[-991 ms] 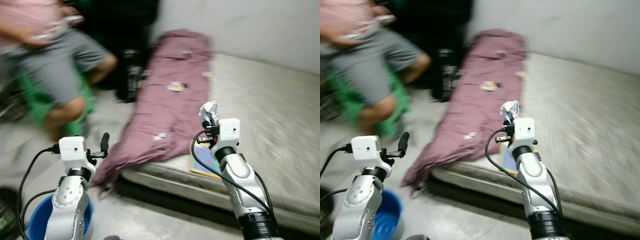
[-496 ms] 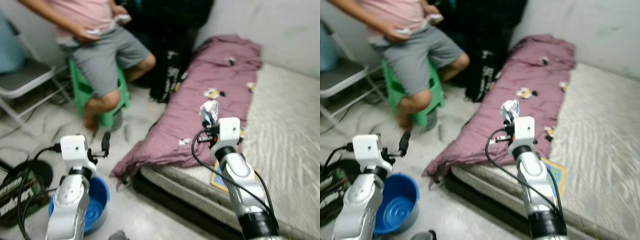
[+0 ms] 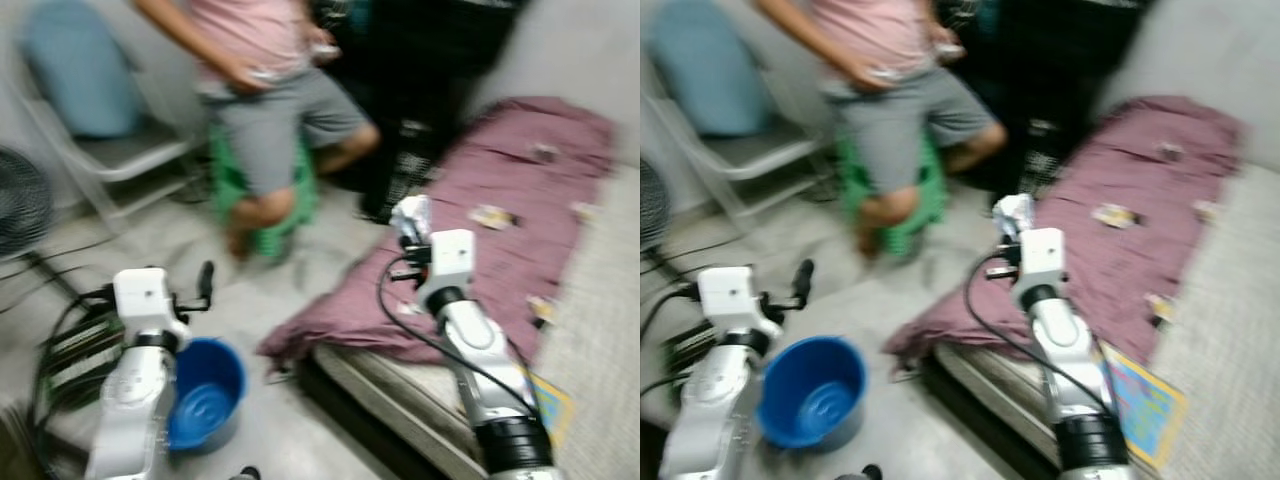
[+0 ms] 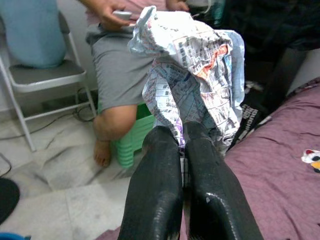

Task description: Clean up the room

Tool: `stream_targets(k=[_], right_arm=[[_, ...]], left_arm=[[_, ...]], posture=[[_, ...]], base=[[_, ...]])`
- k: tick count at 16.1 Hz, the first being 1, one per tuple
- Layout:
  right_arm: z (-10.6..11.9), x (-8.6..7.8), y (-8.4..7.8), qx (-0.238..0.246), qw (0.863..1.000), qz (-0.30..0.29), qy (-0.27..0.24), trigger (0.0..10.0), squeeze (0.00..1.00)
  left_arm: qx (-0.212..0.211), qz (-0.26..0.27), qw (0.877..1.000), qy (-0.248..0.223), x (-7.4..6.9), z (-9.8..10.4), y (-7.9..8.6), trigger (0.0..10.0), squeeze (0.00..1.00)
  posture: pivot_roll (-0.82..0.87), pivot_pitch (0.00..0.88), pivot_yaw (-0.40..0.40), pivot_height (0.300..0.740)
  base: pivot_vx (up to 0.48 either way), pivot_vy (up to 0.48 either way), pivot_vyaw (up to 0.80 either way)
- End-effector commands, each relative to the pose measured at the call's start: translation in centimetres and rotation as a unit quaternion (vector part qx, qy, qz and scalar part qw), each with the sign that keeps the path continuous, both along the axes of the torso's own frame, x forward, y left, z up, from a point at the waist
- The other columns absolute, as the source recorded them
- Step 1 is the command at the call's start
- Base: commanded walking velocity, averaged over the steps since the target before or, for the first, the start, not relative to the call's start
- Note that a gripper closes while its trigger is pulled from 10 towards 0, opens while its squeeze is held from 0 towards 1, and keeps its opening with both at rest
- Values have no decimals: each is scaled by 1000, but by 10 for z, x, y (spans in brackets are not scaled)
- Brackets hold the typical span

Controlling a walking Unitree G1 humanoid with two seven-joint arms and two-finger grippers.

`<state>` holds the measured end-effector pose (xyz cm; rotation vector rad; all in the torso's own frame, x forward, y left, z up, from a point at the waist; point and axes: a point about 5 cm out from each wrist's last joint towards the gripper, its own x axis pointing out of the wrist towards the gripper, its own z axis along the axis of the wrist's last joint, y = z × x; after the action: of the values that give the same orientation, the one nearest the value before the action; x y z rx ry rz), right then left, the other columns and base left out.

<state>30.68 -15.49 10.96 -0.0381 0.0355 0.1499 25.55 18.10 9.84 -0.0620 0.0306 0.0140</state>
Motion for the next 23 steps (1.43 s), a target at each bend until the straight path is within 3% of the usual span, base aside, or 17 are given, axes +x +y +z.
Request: stream_targets(k=[1,23], right_arm=[[0,1,2,3,1000,0,2,10000,0],[1,4,6,1,1000,4,-1,10000,0]], left_arm=[[10,9,1000,2,0,0,5,10000,0],[9,5,1000,-3,1,2,7,10000,0]], posture=[[-38,0,-75,740],[-32,0,-77,740]], base=[[0,0,800],[0,0,784]])
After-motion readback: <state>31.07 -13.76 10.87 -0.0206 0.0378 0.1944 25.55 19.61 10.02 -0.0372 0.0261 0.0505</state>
